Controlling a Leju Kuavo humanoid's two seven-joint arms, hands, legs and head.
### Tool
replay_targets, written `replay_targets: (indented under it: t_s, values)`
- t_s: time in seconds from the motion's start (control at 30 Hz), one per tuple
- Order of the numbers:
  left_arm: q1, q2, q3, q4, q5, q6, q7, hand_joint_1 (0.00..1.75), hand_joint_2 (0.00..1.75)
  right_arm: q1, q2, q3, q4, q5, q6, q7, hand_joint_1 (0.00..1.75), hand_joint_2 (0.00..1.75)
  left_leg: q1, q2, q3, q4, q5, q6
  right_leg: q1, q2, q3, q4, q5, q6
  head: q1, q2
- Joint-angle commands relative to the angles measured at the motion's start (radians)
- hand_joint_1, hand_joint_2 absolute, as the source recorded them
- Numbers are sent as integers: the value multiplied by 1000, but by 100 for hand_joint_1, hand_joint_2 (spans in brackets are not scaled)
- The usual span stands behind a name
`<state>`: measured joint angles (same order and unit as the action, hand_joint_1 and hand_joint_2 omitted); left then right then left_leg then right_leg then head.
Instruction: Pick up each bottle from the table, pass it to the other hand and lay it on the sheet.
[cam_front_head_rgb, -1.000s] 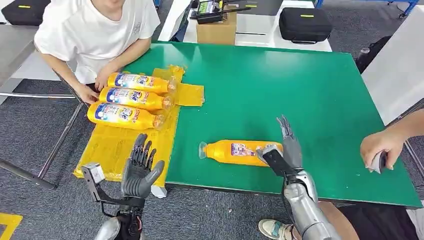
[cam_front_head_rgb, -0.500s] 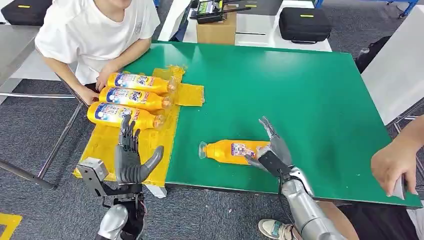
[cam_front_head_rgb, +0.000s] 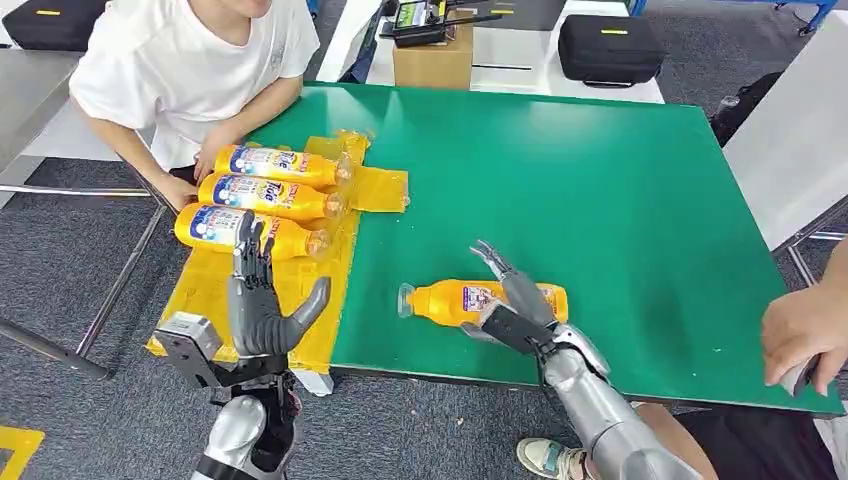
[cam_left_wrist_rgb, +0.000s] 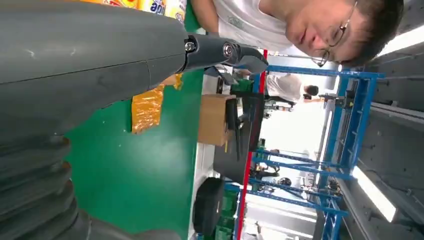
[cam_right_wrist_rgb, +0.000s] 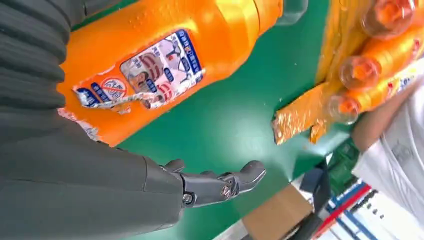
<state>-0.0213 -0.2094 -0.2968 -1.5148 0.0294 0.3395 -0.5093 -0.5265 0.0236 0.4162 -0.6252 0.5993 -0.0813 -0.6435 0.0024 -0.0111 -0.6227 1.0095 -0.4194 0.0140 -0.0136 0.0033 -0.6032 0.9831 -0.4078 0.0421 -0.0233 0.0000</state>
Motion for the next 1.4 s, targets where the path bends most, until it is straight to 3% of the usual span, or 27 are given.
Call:
replay_targets:
  t_s: [0.03, 0.23, 0.47, 1.4]
  values:
    - [-27, 10, -11, 55, -15, 13, 13, 0, 175, -110, -22, 116, 168, 45, 29, 108, 0, 175, 0, 1, 4, 0, -1, -1, 0, 0, 4, 0, -2, -1, 0, 0]
    - [22, 12, 24, 14, -16, -7, 75, 0, 175, -157, -23, 232, 193, 180, 16, 299, 0, 175, -1, 4, 6, -1, -2, -1, 0, 2, 4, 0, -1, -1, 0, 0]
    - [57, 2, 74, 2, -1, -77, 116, 0, 175, -171, -66, 350, 113, 245, 71, 402, 0, 175, 0, 2, 5, -1, -1, 0, 0, 1, 5, -1, -1, -1, 0, 0]
    - [45, -2, 97, -21, 31, -158, 132, 0, 175, -231, -183, 437, 35, 246, 95, 492, 0, 175, 0, 0, 6, 1, -2, 0, 0, 0, 6, 1, -2, -1, 0, 0]
